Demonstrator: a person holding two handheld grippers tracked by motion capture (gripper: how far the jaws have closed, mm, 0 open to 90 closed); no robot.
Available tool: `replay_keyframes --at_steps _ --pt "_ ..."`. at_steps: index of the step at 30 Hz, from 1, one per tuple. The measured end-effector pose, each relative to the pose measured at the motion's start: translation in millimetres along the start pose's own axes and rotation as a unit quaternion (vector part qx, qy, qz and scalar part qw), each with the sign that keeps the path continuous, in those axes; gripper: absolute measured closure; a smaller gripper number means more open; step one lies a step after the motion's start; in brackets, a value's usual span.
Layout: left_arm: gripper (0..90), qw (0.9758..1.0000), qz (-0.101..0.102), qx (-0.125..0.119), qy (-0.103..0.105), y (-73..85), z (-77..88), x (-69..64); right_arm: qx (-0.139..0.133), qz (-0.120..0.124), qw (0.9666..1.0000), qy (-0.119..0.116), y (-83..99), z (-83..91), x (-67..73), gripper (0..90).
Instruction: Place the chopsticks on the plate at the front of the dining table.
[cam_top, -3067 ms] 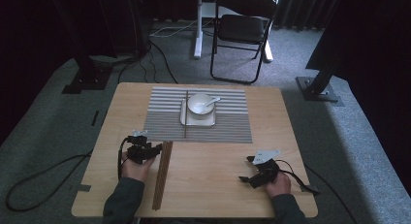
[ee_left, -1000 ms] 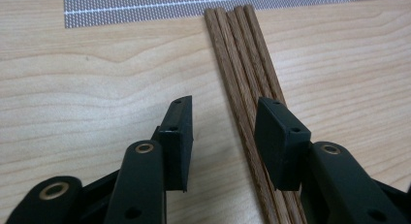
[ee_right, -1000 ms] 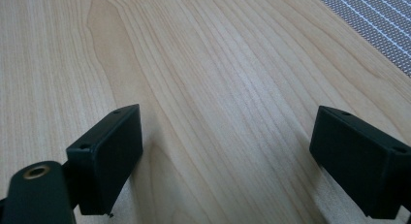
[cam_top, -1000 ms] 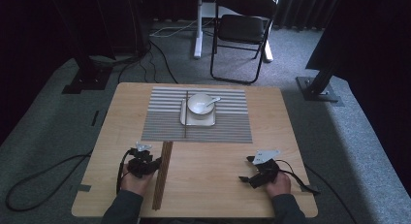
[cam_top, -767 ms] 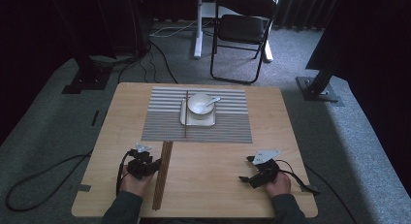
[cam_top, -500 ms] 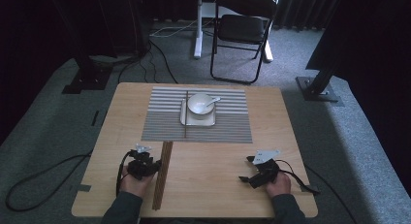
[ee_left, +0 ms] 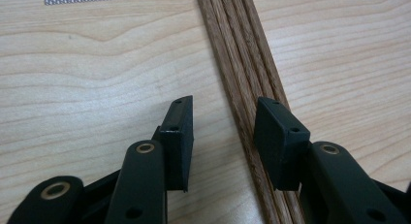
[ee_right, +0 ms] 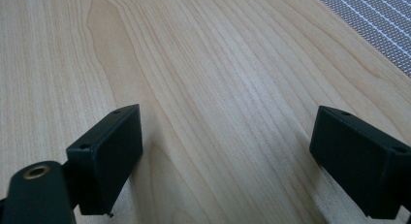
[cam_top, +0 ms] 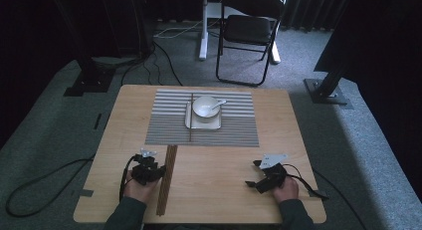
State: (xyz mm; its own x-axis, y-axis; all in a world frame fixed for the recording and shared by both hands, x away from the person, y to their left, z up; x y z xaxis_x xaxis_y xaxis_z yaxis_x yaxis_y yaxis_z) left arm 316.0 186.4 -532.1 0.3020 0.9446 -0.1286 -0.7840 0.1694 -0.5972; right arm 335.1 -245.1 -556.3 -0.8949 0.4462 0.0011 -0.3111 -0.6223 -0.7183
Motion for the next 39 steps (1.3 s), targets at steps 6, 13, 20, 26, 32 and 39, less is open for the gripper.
replay_keyframes --at_steps 6,13,20,26,32,39 --pt "58.9 1.0 -0.001 0.004 -0.002 1.1 0.8 -0.5 0.0 0.0 1.0 0.0 0.0 0.0 0.0 11.1" --pt "59.0 0.9999 -0.009 0.007 -0.011 3.3 2.1 -2.4 0.0 0.0 1.0 0.0 0.0 0.0 0.0 11.1" --pt "58.4 0.9995 -0.016 0.011 -0.025 6.2 4.3 -5.6 0.0 0.0 1.0 0.0 0.0 0.0 0.0 11.1" --pt "58.3 0.9989 -0.023 0.016 -0.039 8.4 5.7 -9.5 0.0 0.0 1.0 0.0 0.0 0.0 0.0 11.1" --pt "60.3 0.9977 -0.03 0.02 -0.057 10.1 6.8 -11.8 0.0 0.0 1.0 0.0 0.0 0.0 0.0 11.1" --pt "66.9 0.9975 -0.029 0.024 -0.06 10.0 7.9 -11.2 0.0 0.0 1.0 0.0 0.0 0.0 0.0 11.1"
Point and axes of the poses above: each handheld gripper's, and its own axes: z roughly backward along the jaws, y roughly out of its underside, x roughly to its left, the point moved 1 cm from there along -z, roughly forward along the jaws
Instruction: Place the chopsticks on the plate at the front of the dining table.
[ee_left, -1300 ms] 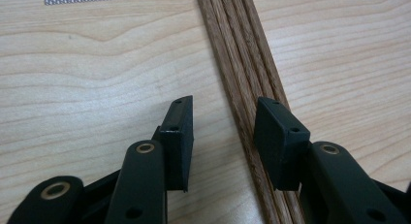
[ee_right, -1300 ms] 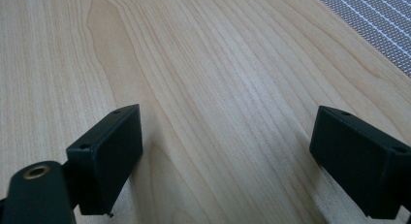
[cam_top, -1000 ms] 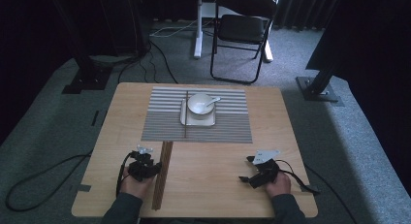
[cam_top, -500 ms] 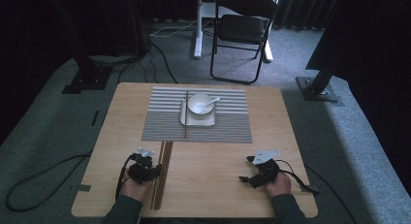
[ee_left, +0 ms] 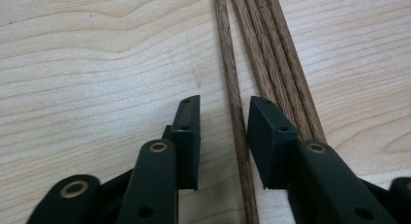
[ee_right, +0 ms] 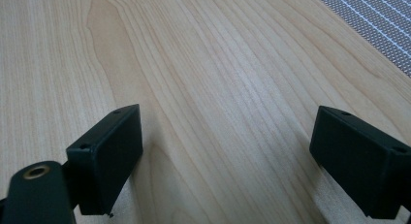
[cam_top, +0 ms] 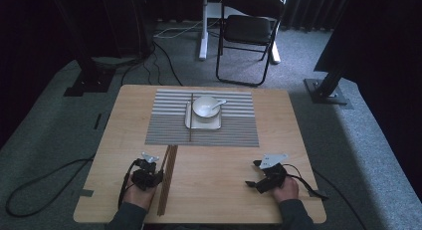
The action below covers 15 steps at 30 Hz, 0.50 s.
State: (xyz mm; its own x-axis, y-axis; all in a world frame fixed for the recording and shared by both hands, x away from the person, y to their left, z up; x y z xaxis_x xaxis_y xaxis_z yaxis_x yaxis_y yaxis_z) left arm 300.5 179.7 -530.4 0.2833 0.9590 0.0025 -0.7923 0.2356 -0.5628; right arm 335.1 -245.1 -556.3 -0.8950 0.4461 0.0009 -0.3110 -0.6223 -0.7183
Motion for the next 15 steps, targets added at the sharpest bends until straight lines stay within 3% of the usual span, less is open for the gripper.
replay_keyframes --at_steps 15 --pt "83.7 0.9997 -0.001 0.003 -0.022 0.7 1.4 1.5 0.0 0.0 1.0 0.0 0.0 0.0 0.0 11.1"
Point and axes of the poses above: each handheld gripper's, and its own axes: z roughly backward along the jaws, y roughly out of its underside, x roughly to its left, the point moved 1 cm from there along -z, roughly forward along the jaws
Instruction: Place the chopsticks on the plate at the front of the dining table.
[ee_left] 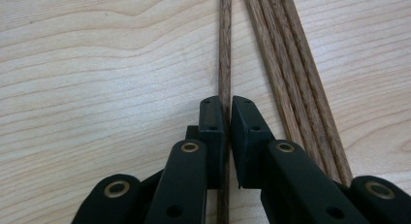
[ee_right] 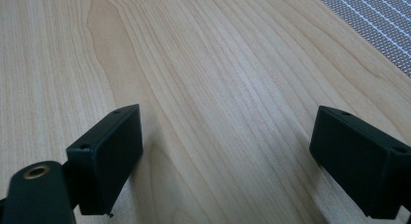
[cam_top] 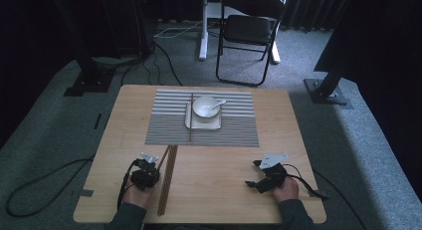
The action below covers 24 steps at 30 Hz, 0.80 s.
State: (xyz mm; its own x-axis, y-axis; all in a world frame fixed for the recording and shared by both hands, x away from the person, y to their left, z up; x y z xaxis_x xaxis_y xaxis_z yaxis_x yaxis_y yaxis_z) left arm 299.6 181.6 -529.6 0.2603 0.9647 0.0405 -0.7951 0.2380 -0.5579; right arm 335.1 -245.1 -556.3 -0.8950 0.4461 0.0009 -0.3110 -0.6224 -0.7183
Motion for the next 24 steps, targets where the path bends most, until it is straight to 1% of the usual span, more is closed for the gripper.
replay_keyframes --at_steps 7,9,12,18,21,24 --pt "84.3 1.0 0.005 -0.003 -0.002 0.3 -0.4 2.2 0.0 0.0 1.0 0.0 0.0 0.0 0.0 11.1" --pt "84.4 1.0 0.007 -0.005 0.0 0.6 -0.3 3.3 0.0 0.0 1.0 0.0 0.0 0.0 0.0 11.1" --pt "84.4 0.9999 0.008 -0.012 0.003 -0.2 3.4 3.9 0.0 0.0 1.0 0.0 0.0 0.0 0.0 11.1" --pt "84.4 0.9998 0.009 -0.02 0.002 -1.4 6.9 5.8 0.0 0.0 1.0 0.0 0.0 0.0 0.0 11.1" --pt "84.4 0.9996 0.015 -0.025 0.003 -2.3 8.7 6.8 0.0 0.0 1.0 0.0 0.0 0.0 0.0 11.1" --pt "84.4 0.9993 0.021 -0.029 0.01 -3.0 9.7 8.2 0.0 0.0 1.0 0.0 0.0 0.0 0.0 11.1"
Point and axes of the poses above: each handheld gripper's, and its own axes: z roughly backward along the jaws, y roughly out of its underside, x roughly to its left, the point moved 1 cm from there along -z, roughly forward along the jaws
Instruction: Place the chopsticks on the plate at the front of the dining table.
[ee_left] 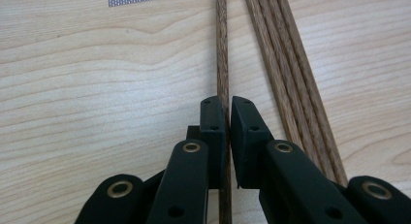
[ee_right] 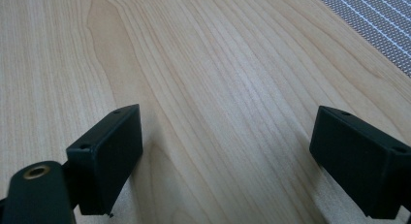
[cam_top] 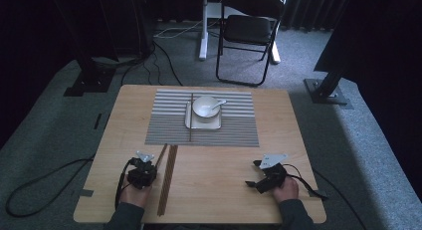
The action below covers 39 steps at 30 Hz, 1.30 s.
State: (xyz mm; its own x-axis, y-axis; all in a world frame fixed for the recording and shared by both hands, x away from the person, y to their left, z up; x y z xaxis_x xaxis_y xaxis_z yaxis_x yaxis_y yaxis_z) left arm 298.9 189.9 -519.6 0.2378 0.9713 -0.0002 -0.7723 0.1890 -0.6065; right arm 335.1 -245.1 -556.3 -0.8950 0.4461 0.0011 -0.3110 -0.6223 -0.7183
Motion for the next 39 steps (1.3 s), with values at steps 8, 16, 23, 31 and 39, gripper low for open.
replay_keyframes --at_steps 8,16,23,31,39 --pt "84.4 0.9996 0.017 -0.007 0.022 -2.9 -0.3 3.2 0.0 0.0 1.0 0.0 0.0 0.0 0.0 11.1" --pt "84.3 0.9992 0.027 -0.012 0.025 -6.0 -0.4 5.2 0.0 0.0 1.0 0.0 0.0 0.0 0.0 11.1" --pt "84.4 0.9989 0.032 -0.017 0.029 -9.8 -1.1 7.1 0.0 0.0 1.0 0.0 0.0 0.0 0.0 11.1" --pt "84.3 0.9982 0.044 -0.018 0.035 -12.3 -1.7 9.3 0.0 0.0 1.0 0.0 0.0 0.0 0.0 11.1" --pt "84.3 0.9978 0.052 -0.017 0.037 -13.4 -3.4 9.8 0.0 0.0 1.0 0.0 0.0 0.0 0.0 11.1"
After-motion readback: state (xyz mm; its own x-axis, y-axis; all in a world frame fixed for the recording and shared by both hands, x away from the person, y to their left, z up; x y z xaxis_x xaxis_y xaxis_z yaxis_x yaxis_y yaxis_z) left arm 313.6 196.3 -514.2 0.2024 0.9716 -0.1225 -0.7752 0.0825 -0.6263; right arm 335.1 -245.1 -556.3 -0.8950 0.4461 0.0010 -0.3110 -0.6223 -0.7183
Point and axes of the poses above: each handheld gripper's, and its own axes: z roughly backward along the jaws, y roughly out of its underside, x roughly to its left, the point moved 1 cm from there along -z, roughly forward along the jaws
